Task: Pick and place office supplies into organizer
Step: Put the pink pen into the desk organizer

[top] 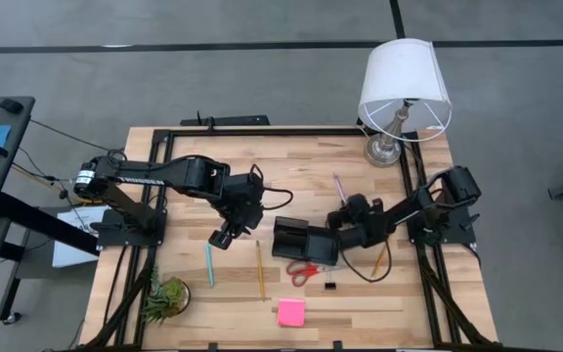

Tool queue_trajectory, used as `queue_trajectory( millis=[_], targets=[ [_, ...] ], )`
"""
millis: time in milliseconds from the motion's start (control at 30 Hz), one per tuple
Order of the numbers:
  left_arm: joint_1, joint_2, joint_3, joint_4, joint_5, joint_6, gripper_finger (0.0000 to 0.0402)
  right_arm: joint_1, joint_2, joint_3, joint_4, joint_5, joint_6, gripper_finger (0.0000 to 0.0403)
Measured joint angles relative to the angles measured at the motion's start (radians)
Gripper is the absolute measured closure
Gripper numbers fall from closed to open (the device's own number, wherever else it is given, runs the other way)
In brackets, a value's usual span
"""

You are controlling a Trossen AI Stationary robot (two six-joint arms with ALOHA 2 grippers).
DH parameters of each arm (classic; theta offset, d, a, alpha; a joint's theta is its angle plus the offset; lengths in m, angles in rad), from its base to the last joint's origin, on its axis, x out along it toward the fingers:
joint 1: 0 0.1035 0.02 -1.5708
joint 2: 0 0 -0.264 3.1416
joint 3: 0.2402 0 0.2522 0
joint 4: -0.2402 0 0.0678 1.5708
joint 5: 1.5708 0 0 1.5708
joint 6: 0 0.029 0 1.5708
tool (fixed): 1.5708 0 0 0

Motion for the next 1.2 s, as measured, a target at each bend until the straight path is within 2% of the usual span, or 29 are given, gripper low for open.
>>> queue_trajectory(
  millis=[200,333,533,900,1067,1200],
  targets=[
    [0.0,0.0,0.0,-0.001,0.001,0.0,0.0341,-0.055,-0.004,-0.041,0.105,0.029,-0.026,0.0296],
    [0.0,0.0,0.0,-0.002,0.001,0.0,0.0341,-0.064,-0.004,-0.085,0.22,0.059,-0.041,0.0324],
    [0.0,0.0,0.0,-0.006,0.001,0.016,0.0341,-0.068,-0.002,-0.088,0.243,0.066,-0.047,0.0375],
    [0.0,0.0,0.0,-0.002,0.001,0.007,0.0341,-0.053,-0.008,-0.088,0.272,0.075,-0.063,0.0373],
    [0.0,0.0,0.0,0.012,0.001,0.005,0.0341,-0.025,-0.076,-0.09,0.266,0.023,-0.093,0.0374],
    [0.0,0.0,0.0,0.047,0.0,-0.014,0.0341,-0.006,-0.164,-0.089,0.278,-0.013,-0.177,0.0374]
  ],
)
